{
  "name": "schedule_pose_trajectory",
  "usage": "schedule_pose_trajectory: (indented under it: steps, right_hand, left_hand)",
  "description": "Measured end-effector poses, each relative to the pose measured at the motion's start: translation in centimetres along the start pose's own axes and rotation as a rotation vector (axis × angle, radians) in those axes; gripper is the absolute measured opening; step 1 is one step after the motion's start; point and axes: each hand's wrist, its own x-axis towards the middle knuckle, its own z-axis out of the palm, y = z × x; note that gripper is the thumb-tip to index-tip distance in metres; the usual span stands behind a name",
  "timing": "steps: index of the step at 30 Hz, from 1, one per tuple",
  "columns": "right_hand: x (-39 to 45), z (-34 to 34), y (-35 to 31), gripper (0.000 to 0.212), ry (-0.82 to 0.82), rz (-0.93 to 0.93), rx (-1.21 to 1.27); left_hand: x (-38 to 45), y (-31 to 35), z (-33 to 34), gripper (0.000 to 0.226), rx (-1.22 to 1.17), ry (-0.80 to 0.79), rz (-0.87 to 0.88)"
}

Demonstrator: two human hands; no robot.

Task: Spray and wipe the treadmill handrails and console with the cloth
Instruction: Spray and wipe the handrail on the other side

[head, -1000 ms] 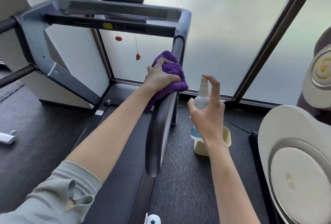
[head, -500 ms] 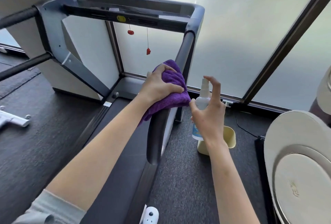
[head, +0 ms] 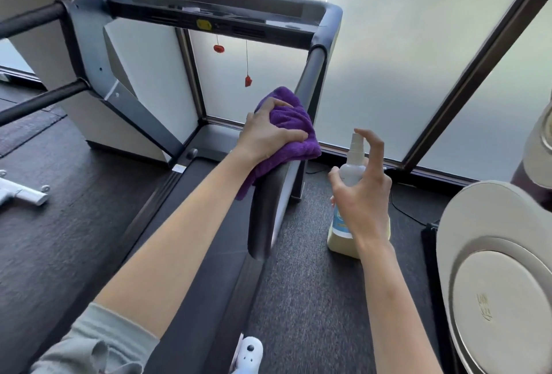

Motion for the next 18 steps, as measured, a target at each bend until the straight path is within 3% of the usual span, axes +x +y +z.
schedule_pose_trajectory:
  steps: [4, 8, 10, 18]
  right_hand:
    - [-2.2, -0.5, -0.1, 0.061, -0.003, -0.014, 0.029]
    - [-4.7, -1.2, 0.3, 0.062, 0.004, -0.011, 0.041]
    - [-5.3, -1.4, 0.5, 0.061, 0.007, -0.003, 0.04]
    - [-5.4, -1.1, -1.3, 0.061, -0.057, -0.018, 0.066]
  left_hand:
    - [-7.3, -1.7, -0.7, 0.06, -0.156, 0.081, 0.058]
    - [-13.6, -3.6, 1.2, 0.058, 0.076, 0.368, 0.154]
    - [-13.9, -3.6, 1.8, 0.057, 0.09, 0.427, 0.15]
    - [-5.4, -0.1, 0.1, 0.054, 0.094, 0.17, 0.025]
